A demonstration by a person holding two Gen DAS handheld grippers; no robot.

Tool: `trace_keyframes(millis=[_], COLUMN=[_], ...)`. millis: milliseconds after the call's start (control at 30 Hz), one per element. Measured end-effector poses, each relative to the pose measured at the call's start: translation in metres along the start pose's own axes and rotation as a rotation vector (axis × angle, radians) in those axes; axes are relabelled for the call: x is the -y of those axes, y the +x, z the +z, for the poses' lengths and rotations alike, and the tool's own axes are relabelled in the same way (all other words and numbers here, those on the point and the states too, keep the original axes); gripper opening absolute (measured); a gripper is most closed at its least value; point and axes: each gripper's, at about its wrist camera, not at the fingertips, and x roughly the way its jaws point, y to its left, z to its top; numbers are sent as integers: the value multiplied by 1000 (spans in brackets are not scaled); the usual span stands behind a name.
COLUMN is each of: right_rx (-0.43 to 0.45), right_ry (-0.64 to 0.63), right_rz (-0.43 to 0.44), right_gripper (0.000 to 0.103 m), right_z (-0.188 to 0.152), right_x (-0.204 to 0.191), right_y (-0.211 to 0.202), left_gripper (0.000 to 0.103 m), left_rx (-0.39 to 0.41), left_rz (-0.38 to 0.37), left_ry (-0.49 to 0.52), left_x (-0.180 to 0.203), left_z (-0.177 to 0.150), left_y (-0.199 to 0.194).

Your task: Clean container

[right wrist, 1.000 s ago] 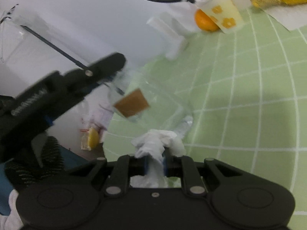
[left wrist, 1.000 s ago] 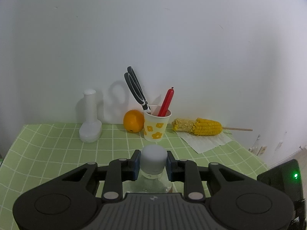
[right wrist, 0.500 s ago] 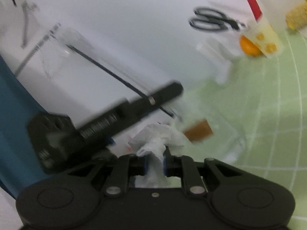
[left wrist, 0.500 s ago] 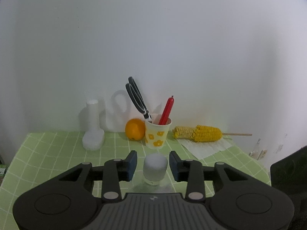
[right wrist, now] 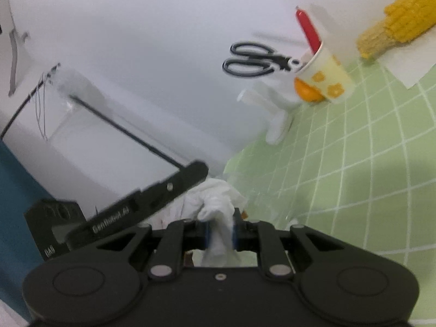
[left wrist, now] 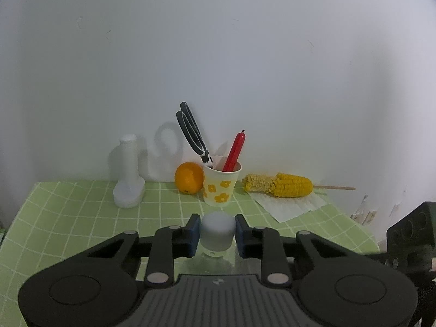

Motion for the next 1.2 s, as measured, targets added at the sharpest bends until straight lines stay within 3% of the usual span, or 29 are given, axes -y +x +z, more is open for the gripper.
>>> trace_keyframes(millis=[100,300,500,633,767,867,967,1200], right_rx=[48,59,-48,-81,-42,-41,-65,-144], right_ry=[-7,-28,-142,-204,-204,-207,-187,-287], right_rz=[6,-190,-385,-359,-243,-236,-280,-406], right_gripper=[15,15,15,15,15,15,15,15], right_z=[3,-3,-19,-17,-10,-10,-12,-21], right_x=[-5,3,5,-3,-14,-12,-3,-4], right_y=[-1,9,30,27,14,16,22,40], left_gripper=[29,29,29,29,29,29,29,29], left_rx=[2,3,3,1,0,-3,-9,-10], left_rz=[-4,-6,-9,-14,-19,-19,-19,-14], left_ry=[-6,-19,-30,-39,-39,-42,-43,-42], left_x=[-1,-2,-2,-3,-10,-11,-12,-17], left_z=[0,-1,0,0,-3,-4,-6,-8], left_y=[0,0,1,2,0,-2,-2,-4])
